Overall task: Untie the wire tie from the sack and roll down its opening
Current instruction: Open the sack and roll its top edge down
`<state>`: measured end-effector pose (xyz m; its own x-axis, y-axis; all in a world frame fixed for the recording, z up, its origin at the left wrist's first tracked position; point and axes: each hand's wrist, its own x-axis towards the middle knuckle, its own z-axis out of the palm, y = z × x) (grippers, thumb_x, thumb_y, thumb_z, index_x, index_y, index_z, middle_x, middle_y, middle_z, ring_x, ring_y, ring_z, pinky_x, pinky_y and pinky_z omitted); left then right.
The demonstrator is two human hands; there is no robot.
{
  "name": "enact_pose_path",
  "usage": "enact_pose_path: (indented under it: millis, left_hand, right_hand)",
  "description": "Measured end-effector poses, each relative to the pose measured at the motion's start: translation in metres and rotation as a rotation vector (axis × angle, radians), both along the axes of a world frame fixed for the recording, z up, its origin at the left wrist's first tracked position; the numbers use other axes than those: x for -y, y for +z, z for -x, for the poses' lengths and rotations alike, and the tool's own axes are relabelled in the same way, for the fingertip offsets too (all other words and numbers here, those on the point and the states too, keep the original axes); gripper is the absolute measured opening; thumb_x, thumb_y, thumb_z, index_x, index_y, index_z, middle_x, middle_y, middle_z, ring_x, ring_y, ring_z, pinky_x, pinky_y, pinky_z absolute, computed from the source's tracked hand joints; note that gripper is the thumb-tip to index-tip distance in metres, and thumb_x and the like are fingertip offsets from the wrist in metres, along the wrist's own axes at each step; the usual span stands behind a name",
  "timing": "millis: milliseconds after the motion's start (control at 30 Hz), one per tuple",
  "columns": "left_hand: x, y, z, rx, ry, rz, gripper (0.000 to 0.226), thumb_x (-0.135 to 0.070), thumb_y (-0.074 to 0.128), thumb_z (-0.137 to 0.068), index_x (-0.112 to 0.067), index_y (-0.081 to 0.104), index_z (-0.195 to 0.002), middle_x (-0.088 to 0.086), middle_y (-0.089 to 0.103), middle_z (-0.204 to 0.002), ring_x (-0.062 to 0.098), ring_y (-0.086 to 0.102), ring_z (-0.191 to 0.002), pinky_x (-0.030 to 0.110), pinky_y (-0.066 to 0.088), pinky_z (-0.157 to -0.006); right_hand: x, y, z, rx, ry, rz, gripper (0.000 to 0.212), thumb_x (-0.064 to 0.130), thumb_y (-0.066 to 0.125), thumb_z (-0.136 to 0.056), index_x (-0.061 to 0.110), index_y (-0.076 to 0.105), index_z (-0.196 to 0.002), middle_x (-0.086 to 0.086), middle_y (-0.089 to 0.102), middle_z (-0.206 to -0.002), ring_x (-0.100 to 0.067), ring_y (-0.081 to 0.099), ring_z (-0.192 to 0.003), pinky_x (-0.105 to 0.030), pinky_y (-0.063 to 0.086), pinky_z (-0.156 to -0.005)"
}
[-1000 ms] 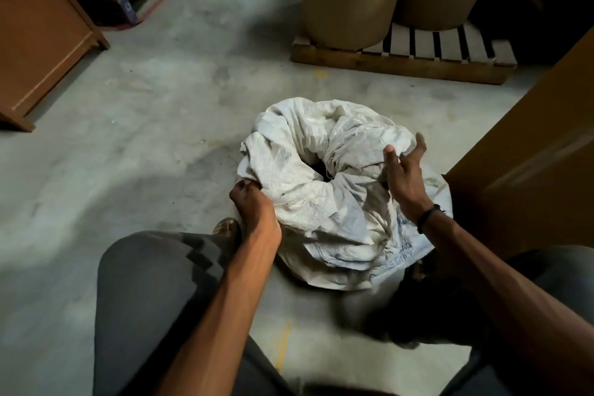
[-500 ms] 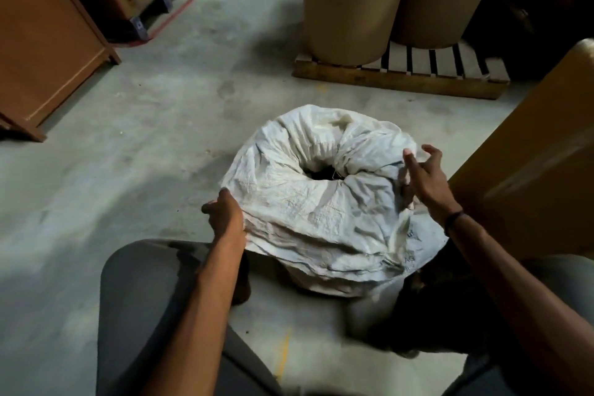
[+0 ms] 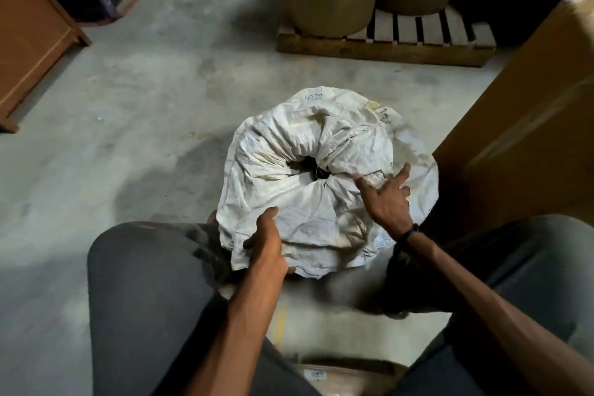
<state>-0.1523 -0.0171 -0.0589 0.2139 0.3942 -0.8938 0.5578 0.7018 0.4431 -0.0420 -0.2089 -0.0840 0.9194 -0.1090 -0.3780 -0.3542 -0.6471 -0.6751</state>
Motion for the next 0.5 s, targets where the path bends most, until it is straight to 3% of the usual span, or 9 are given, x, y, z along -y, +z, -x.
enact_pose_path:
  millis: [100, 167, 200, 233, 267, 333, 433, 500]
  left_hand:
    - [0.002, -0.018, 0.01, 0.018, 0.027, 0.156, 0.1, -0.068, 0.071, -0.056, -0.01, 0.055, -0.135, 0.019, 0.058, -0.134, 0.044, 0.059, -0.118, 0.066, 0.043, -0.096]
    - [0.0, -0.047, 0.017, 0.04, 0.047, 0.223, 0.106, -0.074, 0.075, -0.047, -0.01, 0.061, -0.13, 0.022, 0.062, -0.129, 0.046, 0.06, -0.117, 0.068, 0.04, -0.101]
    - [-0.001, -0.065, 0.018, 0.078, 0.047, 0.235, 0.11, -0.077, 0.078, -0.045, -0.013, 0.061, -0.133, 0.023, 0.061, -0.132, 0.047, 0.06, -0.119, 0.071, 0.039, -0.103]
    - [-0.001, -0.075, 0.016, 0.14, 0.065, 0.248, 0.114, -0.079, 0.08, -0.044, -0.015, 0.062, -0.137, 0.022, 0.062, -0.134, 0.047, 0.06, -0.122, 0.073, 0.039, -0.104]
    - [0.001, -0.074, 0.013, 0.201, 0.081, 0.262, 0.111, -0.08, 0.081, -0.047, -0.017, 0.063, -0.137, 0.021, 0.065, -0.134, 0.045, 0.061, -0.122, 0.072, 0.039, -0.106]
    - [0.012, -0.048, 0.007, 0.282, 0.174, 0.218, 0.083, -0.075, 0.077, -0.065, -0.019, 0.071, -0.127, 0.014, 0.072, -0.125, 0.038, 0.065, -0.116, 0.065, 0.042, -0.109]
    - [0.018, -0.027, -0.002, 0.418, 0.326, 0.205, 0.045, -0.061, 0.071, -0.084, -0.025, 0.069, -0.11, 0.007, 0.066, -0.123, 0.027, 0.063, -0.111, 0.053, 0.044, -0.112]
    - [0.017, -0.023, -0.006, 0.498, 0.336, 0.243, 0.044, -0.065, 0.066, -0.087, -0.027, 0.065, -0.11, 0.005, 0.063, -0.122, 0.024, 0.058, -0.119, 0.05, 0.039, -0.112]
  right_hand:
    - [0.012, -0.017, -0.011, -0.153, -0.132, -0.108, 0.15, 0.094, 0.064, -0.062, 0.027, -0.029, -0.158, -0.035, 0.021, -0.166, -0.051, 0.051, -0.137, -0.057, 0.046, -0.112]
    - [0.018, -0.023, -0.012, -0.294, -0.219, -0.289, 0.145, 0.09, 0.068, -0.056, 0.021, 0.003, -0.166, -0.022, 0.036, -0.165, -0.045, 0.065, -0.122, -0.045, 0.057, -0.088]
    - [0.018, -0.027, -0.012, -0.343, -0.254, -0.389, 0.137, 0.083, 0.07, -0.059, 0.019, 0.016, -0.166, -0.017, 0.04, -0.164, -0.044, 0.066, -0.12, -0.042, 0.055, -0.079]
    - [0.016, -0.027, -0.009, -0.377, -0.276, -0.464, 0.132, 0.077, 0.075, -0.062, 0.017, 0.02, -0.166, -0.014, 0.037, -0.165, -0.043, 0.061, -0.126, -0.041, 0.051, -0.078]
    - [0.014, -0.029, -0.009, -0.388, -0.286, -0.514, 0.134, 0.074, 0.079, -0.062, 0.017, 0.017, -0.166, -0.013, 0.027, -0.17, -0.042, 0.052, -0.137, -0.042, 0.047, -0.085]
    - [0.011, -0.035, -0.008, -0.369, -0.309, -0.54, 0.147, 0.071, 0.086, -0.058, 0.017, 0.003, -0.167, -0.007, 0.004, -0.176, -0.036, 0.038, -0.149, -0.046, 0.039, -0.098]
    - [0.006, -0.031, -0.013, -0.342, -0.353, -0.591, 0.153, 0.07, 0.088, -0.04, 0.015, 0.018, -0.166, -0.006, 0.022, -0.173, -0.032, 0.038, -0.149, -0.05, 0.034, -0.114]
    - [0.004, -0.025, -0.017, -0.327, -0.404, -0.617, 0.142, 0.06, 0.087, -0.063, 0.012, 0.003, -0.166, -0.011, 0.03, -0.169, -0.034, 0.039, -0.149, -0.056, 0.031, -0.121]
